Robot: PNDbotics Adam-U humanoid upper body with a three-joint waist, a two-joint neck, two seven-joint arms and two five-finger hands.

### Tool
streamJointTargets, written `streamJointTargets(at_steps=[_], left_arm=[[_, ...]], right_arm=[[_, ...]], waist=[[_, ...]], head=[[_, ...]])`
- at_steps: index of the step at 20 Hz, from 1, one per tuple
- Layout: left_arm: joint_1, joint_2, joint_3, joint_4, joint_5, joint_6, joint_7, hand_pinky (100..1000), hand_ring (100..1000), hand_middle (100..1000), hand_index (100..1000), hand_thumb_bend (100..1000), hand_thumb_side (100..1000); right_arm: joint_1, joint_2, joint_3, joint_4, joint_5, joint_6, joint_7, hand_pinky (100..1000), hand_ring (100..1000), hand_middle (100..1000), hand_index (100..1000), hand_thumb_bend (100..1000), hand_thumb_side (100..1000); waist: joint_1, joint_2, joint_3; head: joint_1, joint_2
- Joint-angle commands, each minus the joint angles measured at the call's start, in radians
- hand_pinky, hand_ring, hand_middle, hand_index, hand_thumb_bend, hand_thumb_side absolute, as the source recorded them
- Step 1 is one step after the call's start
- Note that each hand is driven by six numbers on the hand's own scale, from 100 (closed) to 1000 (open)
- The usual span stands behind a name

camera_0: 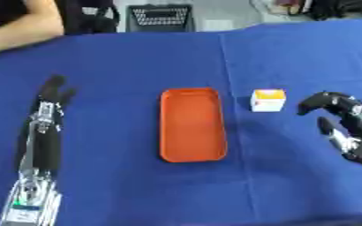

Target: Pick up objects on the table and place them in the box.

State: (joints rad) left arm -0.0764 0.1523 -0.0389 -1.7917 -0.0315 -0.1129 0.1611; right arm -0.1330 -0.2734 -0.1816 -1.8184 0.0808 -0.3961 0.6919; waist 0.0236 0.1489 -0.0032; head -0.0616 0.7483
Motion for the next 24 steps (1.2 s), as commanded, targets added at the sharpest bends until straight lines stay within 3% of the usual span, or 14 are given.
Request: streamJointTargets(at_steps=[1,7,11,18,24], left_arm=[[-0.006,0.003,0.001,-0.012,0.001,-0.001,-0.004,1000,887,936,995,330,1000],[-0.006,0.003,0.001,-0.012,0.002,-0.001,-0.004,1000,887,936,995,330,1000],[-0.006,0.003,0.001,-0.011,0.002,-0.001,-0.005,1000,887,937,995,329,1000],[-0.006,0.003,0.001,-0.011,0.001,0.000,-0.005,1000,887,938,995,326,1000],[-0.004,0.006,0.000,-0.009,0.001,0.000,-0.006,1000,888,938,995,323,1000]], right_arm=[[0.000,-0.014,-0.004,-0.019,0.001,-0.006,-0.002,870,690,703,802,100,551],[0.000,-0.014,-0.004,-0.018,0.005,-0.004,-0.003,871,693,707,847,112,553],[-0.001,-0.014,-0.006,-0.019,0.015,-0.005,-0.003,867,693,708,844,151,515],[-0.005,-0.019,-0.009,-0.020,0.048,-0.015,-0.011,863,696,713,845,164,532],[-0.039,-0.103,0.007,0.007,0.082,-0.077,-0.040,843,704,723,825,184,532]], waist=[[-0.002,-0.011,0.000],[-0.002,-0.012,0.000],[-0.002,-0.012,0.000],[-0.002,-0.012,-0.001],[-0.006,-0.016,-0.001]], head=[[-0.008,-0.004],[-0.009,-0.006],[-0.009,-0.006],[-0.005,-0.006],[0.001,-0.005]])
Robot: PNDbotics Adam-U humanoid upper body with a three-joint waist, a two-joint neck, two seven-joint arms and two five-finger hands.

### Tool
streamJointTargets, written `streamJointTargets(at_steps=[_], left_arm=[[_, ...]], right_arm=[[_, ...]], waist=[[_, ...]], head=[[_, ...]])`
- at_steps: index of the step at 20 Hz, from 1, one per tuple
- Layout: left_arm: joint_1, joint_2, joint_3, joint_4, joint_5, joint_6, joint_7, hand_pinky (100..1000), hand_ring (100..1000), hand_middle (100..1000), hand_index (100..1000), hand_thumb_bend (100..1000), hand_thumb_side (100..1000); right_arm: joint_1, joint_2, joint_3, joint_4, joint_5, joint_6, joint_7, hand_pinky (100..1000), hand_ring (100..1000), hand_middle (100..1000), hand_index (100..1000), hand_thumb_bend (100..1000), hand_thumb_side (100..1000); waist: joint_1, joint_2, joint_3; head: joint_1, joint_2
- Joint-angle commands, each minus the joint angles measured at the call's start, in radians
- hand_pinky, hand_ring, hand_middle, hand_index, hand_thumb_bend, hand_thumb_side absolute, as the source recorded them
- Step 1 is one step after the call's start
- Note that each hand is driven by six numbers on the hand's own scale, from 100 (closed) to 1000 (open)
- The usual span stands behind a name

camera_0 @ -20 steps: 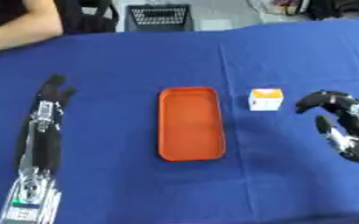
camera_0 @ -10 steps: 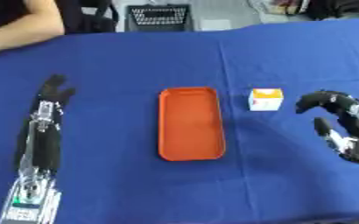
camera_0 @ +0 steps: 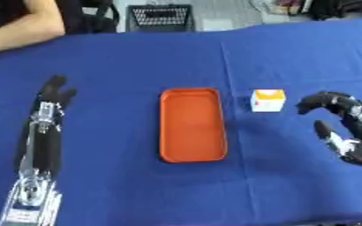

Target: Pick up objects on the table and place them in the box.

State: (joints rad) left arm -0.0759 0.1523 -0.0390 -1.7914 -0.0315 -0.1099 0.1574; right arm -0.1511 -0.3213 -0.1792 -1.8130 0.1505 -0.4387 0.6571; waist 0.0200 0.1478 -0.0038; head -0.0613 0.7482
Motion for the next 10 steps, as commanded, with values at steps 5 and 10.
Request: streamJointTargets(at_steps=[5,10], left_arm=[[-0.004,0.007,-0.003,-0.007,0.001,-0.003,-0.005,1000,888,939,995,322,1000],[-0.003,0.008,-0.004,-0.005,0.000,-0.002,-0.006,1000,889,940,996,320,1000]], right_arm=[[-0.078,-0.162,0.037,0.052,0.061,-0.119,-0.038,823,717,737,821,196,527],[-0.115,-0.216,0.066,0.107,0.122,-0.194,-0.078,818,722,741,819,208,538]], waist=[[-0.005,-0.018,0.003],[-0.007,-0.019,0.007]], head=[[0.004,-0.007],[0.006,-0.008]])
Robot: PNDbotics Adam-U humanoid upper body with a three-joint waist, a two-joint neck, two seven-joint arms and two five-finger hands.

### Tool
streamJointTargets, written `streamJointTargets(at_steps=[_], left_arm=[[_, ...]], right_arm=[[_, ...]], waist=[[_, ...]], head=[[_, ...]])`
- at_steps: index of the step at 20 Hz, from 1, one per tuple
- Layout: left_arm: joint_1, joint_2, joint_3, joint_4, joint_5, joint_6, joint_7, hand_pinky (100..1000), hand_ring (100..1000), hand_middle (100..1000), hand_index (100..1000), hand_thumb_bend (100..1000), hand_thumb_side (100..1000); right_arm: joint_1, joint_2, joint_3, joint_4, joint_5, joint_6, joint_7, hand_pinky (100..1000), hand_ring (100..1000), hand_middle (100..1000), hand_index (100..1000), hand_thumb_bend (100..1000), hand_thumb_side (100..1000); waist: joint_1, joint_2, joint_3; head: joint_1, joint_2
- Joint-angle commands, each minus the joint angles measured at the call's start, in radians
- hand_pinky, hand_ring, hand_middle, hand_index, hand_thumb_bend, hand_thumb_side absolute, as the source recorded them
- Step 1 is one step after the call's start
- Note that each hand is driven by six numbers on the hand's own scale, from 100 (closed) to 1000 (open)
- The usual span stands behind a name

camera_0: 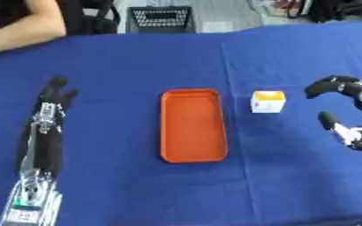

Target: Pick up objects on the table and place them in the box.

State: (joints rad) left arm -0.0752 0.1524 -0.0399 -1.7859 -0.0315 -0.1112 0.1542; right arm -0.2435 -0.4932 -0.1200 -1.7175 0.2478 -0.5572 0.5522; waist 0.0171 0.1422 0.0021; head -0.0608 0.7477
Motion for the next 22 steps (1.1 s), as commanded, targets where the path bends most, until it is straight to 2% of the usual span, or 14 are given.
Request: streamJointTargets(at_steps=[1,9,16,22], left_arm=[[-0.004,0.008,-0.003,-0.010,-0.001,-0.001,-0.003,1000,889,940,996,320,1000],[-0.004,0.009,-0.006,-0.009,-0.001,-0.001,-0.006,1000,890,941,996,317,1000],[-0.001,0.013,-0.010,-0.006,0.000,-0.001,-0.009,1000,890,942,996,316,1000],[0.000,0.013,-0.012,-0.005,0.002,-0.002,-0.012,1000,891,944,996,316,1000]], right_arm=[[-0.027,-0.048,0.011,0.019,0.033,-0.084,0.021,817,724,742,819,211,542],[-0.073,-0.100,0.039,0.073,0.080,-0.144,-0.008,809,739,748,819,249,553],[-0.196,-0.207,0.099,0.185,0.161,-0.232,-0.069,791,751,744,812,304,550],[-0.279,-0.223,0.139,0.293,0.251,-0.289,-0.121,786,756,744,810,312,560]], waist=[[-0.004,-0.013,0.001],[-0.007,-0.016,0.005],[-0.012,-0.021,0.010],[-0.013,-0.021,0.016]], head=[[0.005,-0.007],[0.010,-0.008],[0.018,-0.016],[0.022,-0.022]])
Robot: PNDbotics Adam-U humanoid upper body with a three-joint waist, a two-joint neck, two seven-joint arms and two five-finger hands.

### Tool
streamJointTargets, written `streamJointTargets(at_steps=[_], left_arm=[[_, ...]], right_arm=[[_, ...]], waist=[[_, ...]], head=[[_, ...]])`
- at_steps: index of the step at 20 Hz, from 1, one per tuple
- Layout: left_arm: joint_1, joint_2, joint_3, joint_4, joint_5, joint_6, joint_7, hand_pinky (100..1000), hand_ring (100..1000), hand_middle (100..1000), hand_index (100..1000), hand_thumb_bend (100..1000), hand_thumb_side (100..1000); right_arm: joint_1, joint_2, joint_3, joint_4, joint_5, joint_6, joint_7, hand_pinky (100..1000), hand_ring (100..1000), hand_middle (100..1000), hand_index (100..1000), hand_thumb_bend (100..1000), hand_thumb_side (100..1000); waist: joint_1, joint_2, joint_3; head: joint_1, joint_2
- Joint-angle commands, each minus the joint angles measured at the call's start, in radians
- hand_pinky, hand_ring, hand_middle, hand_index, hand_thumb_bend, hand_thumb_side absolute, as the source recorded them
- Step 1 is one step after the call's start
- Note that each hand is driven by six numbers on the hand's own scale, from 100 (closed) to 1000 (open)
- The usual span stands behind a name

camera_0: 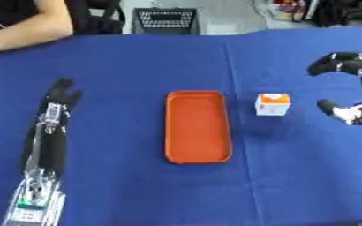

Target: Pick up objects on the table and place them in the box.

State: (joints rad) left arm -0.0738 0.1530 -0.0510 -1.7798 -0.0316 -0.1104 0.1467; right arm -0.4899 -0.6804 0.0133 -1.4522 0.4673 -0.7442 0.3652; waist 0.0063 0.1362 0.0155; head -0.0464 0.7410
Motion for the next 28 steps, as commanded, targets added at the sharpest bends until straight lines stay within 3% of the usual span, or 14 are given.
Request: streamJointTargets(at_steps=[1,18,28], left_arm=[[-0.001,0.012,-0.001,-0.011,0.002,-0.003,-0.004,1000,891,944,996,316,1000],[0.002,0.009,-0.006,-0.008,0.006,-0.003,-0.010,1000,894,947,997,312,1000],[0.002,0.006,-0.010,-0.005,0.007,-0.003,-0.014,1000,896,949,998,309,1000]], right_arm=[[-0.041,-0.033,0.010,0.044,0.045,-0.109,0.061,787,756,744,810,309,566],[-0.200,0.080,0.036,0.328,0.253,-0.163,0.042,788,752,736,808,293,602],[-0.241,0.137,0.064,0.386,0.336,-0.163,0.026,788,755,737,808,292,647]], waist=[[-0.002,-0.015,0.003],[0.002,-0.018,0.009],[0.003,-0.017,0.013]], head=[[0.008,-0.015],[-0.008,-0.014],[-0.014,-0.015]])
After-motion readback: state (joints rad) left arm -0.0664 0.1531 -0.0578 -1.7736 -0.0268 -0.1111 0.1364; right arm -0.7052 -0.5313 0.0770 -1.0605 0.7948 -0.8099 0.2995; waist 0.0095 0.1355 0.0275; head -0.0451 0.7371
